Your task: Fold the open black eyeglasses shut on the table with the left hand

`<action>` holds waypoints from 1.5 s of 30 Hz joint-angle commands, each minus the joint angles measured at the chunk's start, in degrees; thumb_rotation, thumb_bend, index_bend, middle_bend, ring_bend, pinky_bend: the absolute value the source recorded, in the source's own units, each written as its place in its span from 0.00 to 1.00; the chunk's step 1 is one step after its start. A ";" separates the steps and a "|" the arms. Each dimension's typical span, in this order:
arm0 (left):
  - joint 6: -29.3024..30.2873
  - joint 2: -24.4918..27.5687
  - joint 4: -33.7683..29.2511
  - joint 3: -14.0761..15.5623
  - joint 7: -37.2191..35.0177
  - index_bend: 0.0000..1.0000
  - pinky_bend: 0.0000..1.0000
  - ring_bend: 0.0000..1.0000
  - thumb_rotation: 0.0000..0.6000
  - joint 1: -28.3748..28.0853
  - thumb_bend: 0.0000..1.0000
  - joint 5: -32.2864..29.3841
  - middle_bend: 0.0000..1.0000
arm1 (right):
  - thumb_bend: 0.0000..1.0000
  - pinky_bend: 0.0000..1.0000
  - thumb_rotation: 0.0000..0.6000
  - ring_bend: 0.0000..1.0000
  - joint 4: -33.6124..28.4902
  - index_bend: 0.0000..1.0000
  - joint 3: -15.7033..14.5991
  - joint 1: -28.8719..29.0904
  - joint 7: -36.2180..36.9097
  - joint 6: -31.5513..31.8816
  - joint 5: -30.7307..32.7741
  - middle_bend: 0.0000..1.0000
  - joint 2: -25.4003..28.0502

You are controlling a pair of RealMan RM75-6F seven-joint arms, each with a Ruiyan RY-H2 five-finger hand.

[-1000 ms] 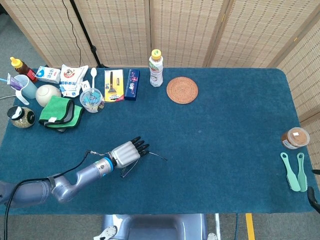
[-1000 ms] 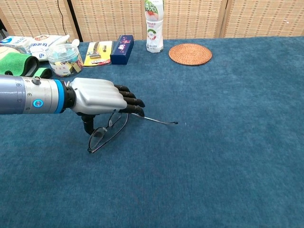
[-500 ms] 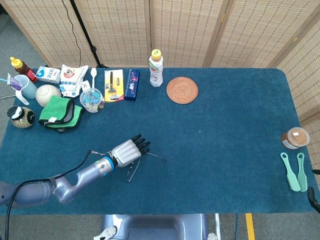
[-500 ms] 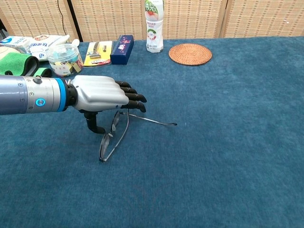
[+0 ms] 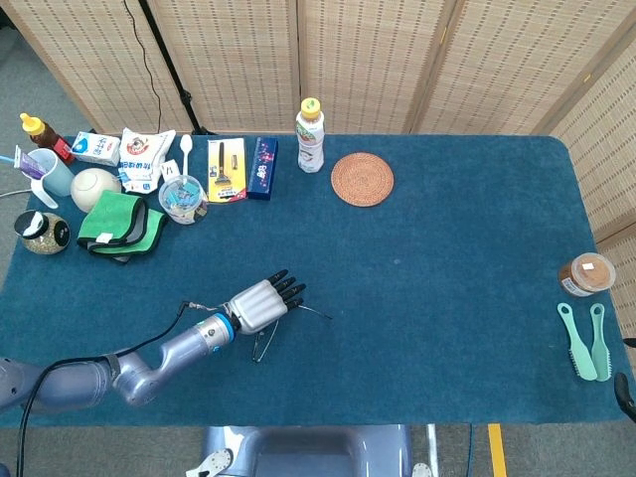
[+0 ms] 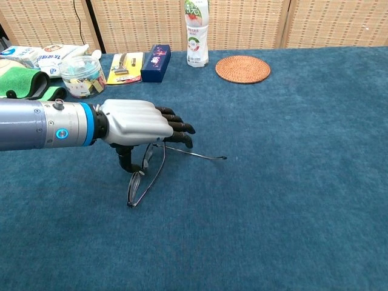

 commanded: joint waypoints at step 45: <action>4.60 -0.83 0.80 1.01 -3.07 0.43 0.00 0.00 1.00 2.08 0.24 4.17 0.00 | 0.43 0.43 1.00 0.27 0.00 0.33 0.03 0.05 0.11 0.27 -0.83 0.14 -0.15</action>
